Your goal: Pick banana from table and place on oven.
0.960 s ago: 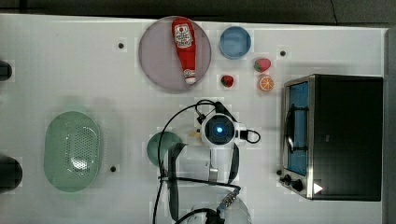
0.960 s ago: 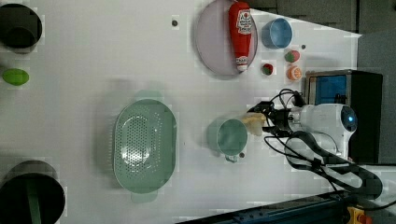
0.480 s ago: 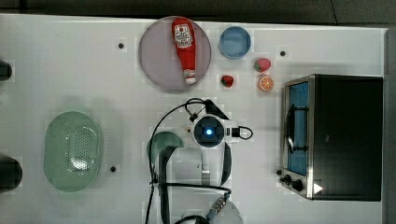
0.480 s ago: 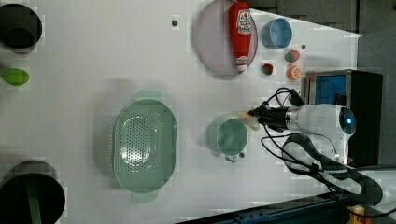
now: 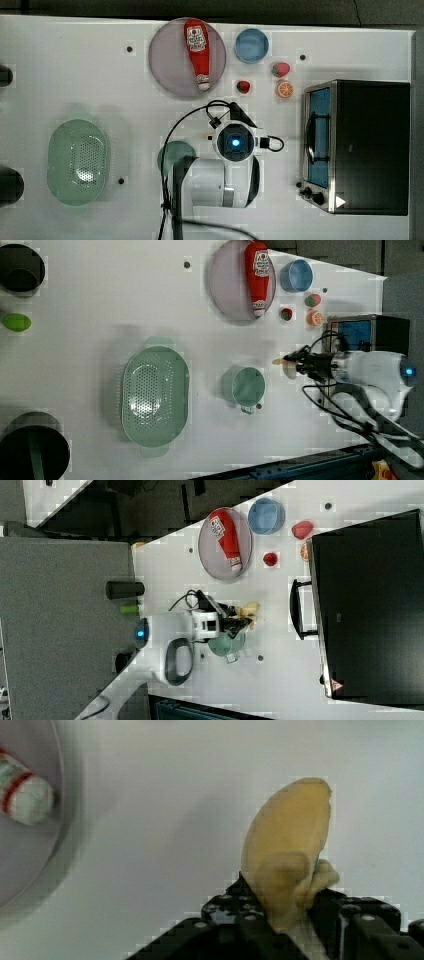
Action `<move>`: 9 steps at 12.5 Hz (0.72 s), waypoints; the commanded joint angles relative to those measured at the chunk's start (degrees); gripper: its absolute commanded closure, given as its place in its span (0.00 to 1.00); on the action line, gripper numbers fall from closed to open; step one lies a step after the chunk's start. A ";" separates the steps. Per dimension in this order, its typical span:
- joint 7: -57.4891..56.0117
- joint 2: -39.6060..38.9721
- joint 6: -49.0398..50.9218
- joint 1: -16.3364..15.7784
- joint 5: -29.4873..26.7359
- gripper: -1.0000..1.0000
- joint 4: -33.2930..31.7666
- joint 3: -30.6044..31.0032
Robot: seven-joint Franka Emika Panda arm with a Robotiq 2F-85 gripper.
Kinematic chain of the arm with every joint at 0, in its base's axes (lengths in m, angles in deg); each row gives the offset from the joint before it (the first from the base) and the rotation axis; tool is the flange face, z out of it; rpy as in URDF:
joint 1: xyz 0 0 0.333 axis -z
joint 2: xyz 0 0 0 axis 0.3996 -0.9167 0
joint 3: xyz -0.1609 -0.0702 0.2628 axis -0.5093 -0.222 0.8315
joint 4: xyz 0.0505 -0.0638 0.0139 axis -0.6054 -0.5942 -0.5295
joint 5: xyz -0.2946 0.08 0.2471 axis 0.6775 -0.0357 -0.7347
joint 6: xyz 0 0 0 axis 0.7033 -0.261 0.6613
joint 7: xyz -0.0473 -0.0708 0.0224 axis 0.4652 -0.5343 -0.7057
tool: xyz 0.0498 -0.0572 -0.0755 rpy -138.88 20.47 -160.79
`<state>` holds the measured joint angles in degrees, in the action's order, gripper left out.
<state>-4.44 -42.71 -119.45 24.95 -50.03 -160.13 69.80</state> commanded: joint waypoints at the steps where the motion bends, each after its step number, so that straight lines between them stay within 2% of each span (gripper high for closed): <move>1: -0.02 13.49 16.40 -0.65 -0.48 0.71 6.81 0.41; 5: -0.04 22.61 41.26 -0.45 -0.43 0.71 18.31 -1.67; 9: -2.36 21.89 49.84 0.78 0.24 0.71 27.71 -7.79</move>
<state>-5.32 -16.37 -70.79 23.85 -49.83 -131.76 64.60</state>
